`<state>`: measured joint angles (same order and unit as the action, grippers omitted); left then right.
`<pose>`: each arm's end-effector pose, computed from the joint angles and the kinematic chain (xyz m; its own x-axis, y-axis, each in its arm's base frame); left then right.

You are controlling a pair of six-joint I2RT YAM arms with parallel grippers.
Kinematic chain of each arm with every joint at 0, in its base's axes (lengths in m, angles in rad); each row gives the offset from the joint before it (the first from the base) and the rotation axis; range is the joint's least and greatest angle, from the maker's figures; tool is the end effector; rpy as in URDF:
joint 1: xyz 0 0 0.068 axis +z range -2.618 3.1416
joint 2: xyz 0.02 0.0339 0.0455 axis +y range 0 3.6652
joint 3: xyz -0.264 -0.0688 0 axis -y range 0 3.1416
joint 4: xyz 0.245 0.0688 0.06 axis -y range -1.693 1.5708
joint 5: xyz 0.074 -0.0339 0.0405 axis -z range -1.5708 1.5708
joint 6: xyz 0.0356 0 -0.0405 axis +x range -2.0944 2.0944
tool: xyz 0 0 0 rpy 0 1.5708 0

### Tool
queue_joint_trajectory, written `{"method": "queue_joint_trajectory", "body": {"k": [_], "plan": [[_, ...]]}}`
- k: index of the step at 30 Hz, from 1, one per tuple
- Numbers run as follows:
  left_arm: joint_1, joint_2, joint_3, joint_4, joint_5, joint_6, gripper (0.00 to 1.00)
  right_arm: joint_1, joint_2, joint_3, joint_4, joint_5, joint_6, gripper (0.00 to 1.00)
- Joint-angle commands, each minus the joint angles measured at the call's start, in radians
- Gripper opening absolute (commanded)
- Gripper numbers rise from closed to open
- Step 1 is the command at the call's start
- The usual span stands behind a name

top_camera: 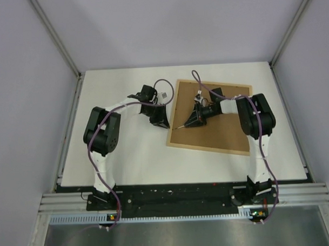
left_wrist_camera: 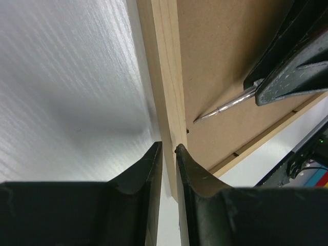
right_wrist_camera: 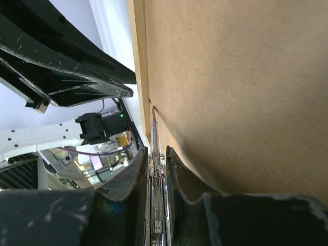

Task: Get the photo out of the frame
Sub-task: Release the photo frame item from the photo frame.

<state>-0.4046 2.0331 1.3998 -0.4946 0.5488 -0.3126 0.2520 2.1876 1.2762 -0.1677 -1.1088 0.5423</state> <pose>0.3746 -0.1806 0.1589 -0.9568 0.1243 -0.2628 0.2597 0.7719 -0.5803 0.3917 0.1338 0.0928 -0.9998 -0.0199 0.0029 -0.0052 0.3929 0.9196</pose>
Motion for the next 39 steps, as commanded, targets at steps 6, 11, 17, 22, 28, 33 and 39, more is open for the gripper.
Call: {"method": "queue_joint_trajectory", "body": {"k": [6,11,17,22,28,33,39], "plan": [[-0.005,0.015,-0.016,0.068,0.062,-0.029,0.19,0.043,0.054,0.005,0.004,0.049,-0.019,0.00],[-0.007,0.012,-0.027,0.073,0.063,-0.033,0.17,0.044,0.055,0.017,0.007,0.058,-0.008,0.00],[-0.016,0.012,-0.032,0.076,0.066,-0.039,0.16,0.035,0.049,0.023,0.008,0.070,-0.005,0.00],[-0.023,0.019,-0.031,0.073,0.063,-0.037,0.16,0.024,0.032,0.026,0.010,0.069,-0.002,0.00],[-0.034,0.030,-0.035,0.074,0.066,-0.042,0.15,0.021,0.037,0.037,0.023,0.055,0.005,0.00],[-0.040,0.030,-0.032,0.076,0.072,-0.043,0.15,0.009,0.057,0.034,0.063,0.027,0.045,0.00],[-0.045,0.039,-0.024,0.076,0.074,-0.045,0.15,0.007,0.061,0.037,0.069,0.026,0.042,0.00]]}}
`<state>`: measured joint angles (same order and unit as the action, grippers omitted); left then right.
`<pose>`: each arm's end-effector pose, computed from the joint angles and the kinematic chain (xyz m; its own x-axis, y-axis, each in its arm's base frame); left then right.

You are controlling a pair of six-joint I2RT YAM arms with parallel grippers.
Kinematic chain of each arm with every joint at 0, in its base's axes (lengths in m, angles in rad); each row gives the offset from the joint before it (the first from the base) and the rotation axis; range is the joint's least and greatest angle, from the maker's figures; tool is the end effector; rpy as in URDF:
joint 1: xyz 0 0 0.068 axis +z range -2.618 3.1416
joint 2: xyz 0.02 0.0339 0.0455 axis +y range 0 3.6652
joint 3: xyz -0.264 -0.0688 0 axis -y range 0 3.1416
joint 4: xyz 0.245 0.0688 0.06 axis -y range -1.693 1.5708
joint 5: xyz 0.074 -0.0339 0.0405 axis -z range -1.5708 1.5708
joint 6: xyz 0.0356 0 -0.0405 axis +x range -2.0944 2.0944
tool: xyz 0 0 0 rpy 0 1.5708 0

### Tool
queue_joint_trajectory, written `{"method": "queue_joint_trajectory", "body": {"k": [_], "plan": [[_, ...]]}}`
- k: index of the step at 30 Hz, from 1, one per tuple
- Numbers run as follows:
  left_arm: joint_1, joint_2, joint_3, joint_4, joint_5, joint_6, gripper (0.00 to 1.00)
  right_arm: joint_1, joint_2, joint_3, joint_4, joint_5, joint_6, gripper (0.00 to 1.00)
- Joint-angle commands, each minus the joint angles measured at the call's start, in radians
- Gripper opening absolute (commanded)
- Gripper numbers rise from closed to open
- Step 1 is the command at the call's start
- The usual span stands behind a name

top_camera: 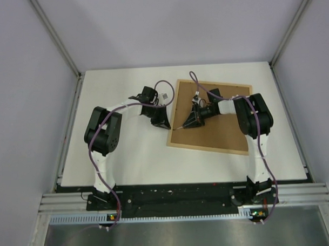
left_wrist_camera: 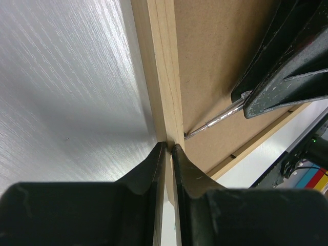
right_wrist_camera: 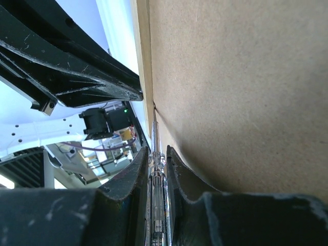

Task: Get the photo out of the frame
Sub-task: Release the photo frame item from the photo frame.

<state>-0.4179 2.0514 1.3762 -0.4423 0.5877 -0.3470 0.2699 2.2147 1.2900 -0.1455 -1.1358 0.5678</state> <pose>0.3724 -0.1869 0.1481 -0.9630 0.1180 -0.2423 0.2469 0.7467 -0.6177 0.3929 0.1422 0.0871 -0.9989 -0.0412 0.0232 0.0063 0.3704 0.9289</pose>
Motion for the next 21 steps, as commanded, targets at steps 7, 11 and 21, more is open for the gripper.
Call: {"method": "queue_joint_trajectory", "body": {"k": [7,11,21], "plan": [[-0.041,0.021,-0.005,0.019,0.020,-0.012,0.15,-0.020,0.057,0.049,0.041,0.058,0.026,0.00],[-0.038,0.012,-0.005,0.014,0.014,-0.009,0.15,-0.049,-0.003,0.028,0.015,0.064,-0.003,0.00],[-0.039,0.012,-0.002,0.016,0.009,-0.010,0.14,-0.057,-0.012,0.032,-0.065,0.073,-0.063,0.00]]}}
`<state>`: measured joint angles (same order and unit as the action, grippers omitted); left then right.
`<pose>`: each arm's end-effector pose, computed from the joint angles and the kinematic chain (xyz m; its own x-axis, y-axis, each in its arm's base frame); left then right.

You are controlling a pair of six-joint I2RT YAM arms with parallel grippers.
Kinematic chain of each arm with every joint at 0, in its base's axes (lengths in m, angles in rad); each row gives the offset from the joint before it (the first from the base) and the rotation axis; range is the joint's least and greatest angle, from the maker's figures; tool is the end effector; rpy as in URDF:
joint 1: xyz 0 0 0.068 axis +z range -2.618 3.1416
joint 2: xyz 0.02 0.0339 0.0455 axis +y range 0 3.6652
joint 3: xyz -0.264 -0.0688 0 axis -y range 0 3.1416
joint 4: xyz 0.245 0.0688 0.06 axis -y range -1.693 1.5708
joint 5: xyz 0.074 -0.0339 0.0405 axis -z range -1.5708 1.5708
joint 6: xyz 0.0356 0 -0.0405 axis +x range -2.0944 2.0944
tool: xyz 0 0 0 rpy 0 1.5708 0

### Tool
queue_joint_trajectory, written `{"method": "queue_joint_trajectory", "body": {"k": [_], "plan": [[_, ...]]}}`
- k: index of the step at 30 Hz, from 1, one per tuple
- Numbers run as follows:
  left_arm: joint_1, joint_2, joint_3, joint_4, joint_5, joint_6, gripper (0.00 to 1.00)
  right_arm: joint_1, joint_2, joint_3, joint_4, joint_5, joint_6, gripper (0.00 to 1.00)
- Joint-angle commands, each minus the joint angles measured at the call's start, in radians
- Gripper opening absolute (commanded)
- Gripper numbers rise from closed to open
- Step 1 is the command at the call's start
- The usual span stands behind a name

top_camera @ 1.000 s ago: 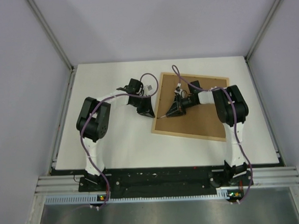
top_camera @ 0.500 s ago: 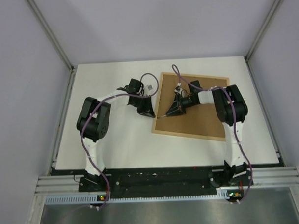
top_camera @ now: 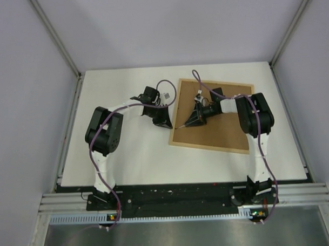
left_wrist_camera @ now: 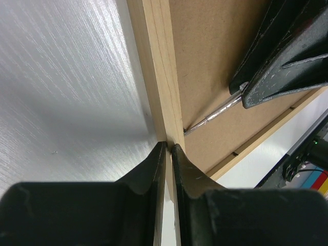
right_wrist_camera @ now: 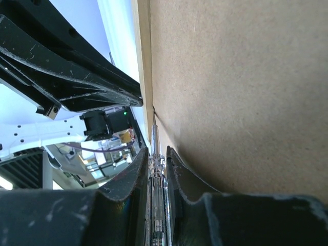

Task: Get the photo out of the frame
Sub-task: Release the photo frame item from the photo frame.

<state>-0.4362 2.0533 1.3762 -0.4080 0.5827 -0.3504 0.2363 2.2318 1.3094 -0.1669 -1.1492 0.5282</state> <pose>0.3719 -0.1950 0.1489 -0.9539 0.1284 -0.2714 0.2749 0.7371 -0.6173 0.3996 0.1296 0.0844 -0.9996 -0.0286 0.0076 -0.0033 0.3628 0.9319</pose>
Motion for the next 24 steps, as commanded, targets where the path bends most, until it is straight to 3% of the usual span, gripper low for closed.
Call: {"method": "queue_joint_trajectory", "body": {"k": [1,24], "plan": [[-0.021,0.011,0.000,-0.018,0.014,-0.009,0.14,-0.025,-0.037,0.011,-0.052,0.086,-0.028,0.00],[-0.024,0.018,0.011,-0.022,0.017,-0.018,0.14,0.015,-0.014,0.022,-0.049,0.094,-0.033,0.00]]}}
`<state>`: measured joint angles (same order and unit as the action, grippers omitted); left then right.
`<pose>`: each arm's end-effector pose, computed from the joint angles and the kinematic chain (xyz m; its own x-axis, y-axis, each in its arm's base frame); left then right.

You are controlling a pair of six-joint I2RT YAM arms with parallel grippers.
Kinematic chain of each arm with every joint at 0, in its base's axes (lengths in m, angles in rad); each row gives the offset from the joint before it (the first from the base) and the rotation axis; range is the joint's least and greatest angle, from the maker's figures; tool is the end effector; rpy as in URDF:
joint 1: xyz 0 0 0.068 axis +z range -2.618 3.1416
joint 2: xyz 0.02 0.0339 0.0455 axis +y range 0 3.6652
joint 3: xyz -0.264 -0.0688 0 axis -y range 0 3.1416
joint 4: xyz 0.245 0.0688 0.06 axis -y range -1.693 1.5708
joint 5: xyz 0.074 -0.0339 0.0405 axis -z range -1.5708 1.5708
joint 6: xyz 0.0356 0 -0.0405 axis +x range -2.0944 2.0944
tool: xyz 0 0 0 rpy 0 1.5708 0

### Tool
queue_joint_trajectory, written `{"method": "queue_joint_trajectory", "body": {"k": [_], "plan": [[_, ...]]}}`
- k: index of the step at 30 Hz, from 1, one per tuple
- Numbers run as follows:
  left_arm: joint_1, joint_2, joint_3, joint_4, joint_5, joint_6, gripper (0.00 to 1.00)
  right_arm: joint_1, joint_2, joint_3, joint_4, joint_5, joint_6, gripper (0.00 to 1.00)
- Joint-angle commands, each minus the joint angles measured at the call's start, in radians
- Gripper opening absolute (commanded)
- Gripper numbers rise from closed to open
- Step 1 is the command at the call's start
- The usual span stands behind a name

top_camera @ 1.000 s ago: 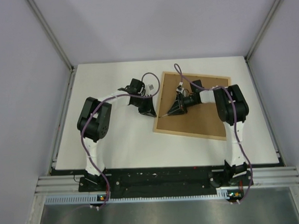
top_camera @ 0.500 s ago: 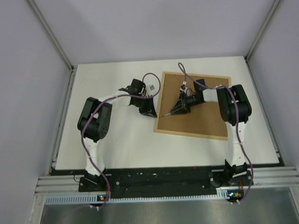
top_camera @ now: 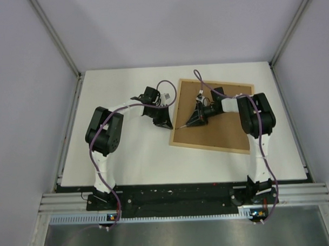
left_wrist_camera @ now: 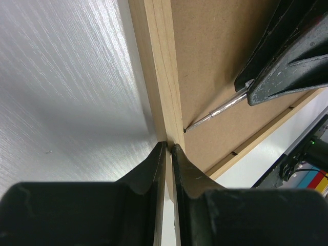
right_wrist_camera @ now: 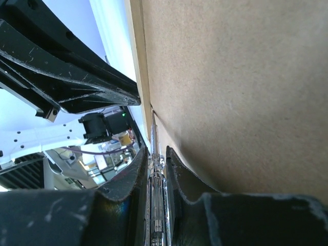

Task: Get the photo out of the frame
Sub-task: Release the photo frame item from the photo frame.

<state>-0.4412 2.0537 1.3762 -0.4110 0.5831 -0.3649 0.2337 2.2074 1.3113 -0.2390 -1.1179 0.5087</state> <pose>0.3707 -0.1967 0.1486 -0.9580 0.1230 -0.2592 0.2628 0.7383 -0.6212 0.3960 0.1272 0.0907 -0.9994 -0.0188 0.0284 0.0186 0.3973 0.9175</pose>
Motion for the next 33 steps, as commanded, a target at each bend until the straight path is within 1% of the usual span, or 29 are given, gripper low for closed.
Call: {"method": "queue_joint_trajectory", "body": {"k": [1,15,24,27,29,31,33], "plan": [[-0.019,0.017,0.011,-0.018,0.018,-0.003,0.14,0.019,0.012,0.017,0.033,0.061,-0.006,0.00],[-0.019,0.008,0.007,-0.018,0.018,-0.008,0.14,0.027,0.020,0.029,0.064,0.070,0.016,0.00],[-0.031,0.006,0.001,-0.011,0.017,-0.023,0.14,0.088,0.026,0.039,0.102,0.084,0.062,0.00],[-0.037,0.003,-0.003,-0.011,0.008,-0.028,0.14,0.111,-0.021,0.061,0.095,0.145,0.088,0.00],[-0.042,-0.004,-0.005,-0.011,-0.003,-0.029,0.14,0.136,-0.064,0.106,0.025,0.251,0.083,0.00],[-0.045,-0.007,-0.008,-0.011,-0.008,-0.031,0.14,0.165,-0.098,0.166,-0.029,0.320,0.097,0.00],[-0.050,-0.007,-0.006,-0.009,-0.015,-0.034,0.14,0.206,-0.107,0.262,-0.148,0.426,0.082,0.00]]}}
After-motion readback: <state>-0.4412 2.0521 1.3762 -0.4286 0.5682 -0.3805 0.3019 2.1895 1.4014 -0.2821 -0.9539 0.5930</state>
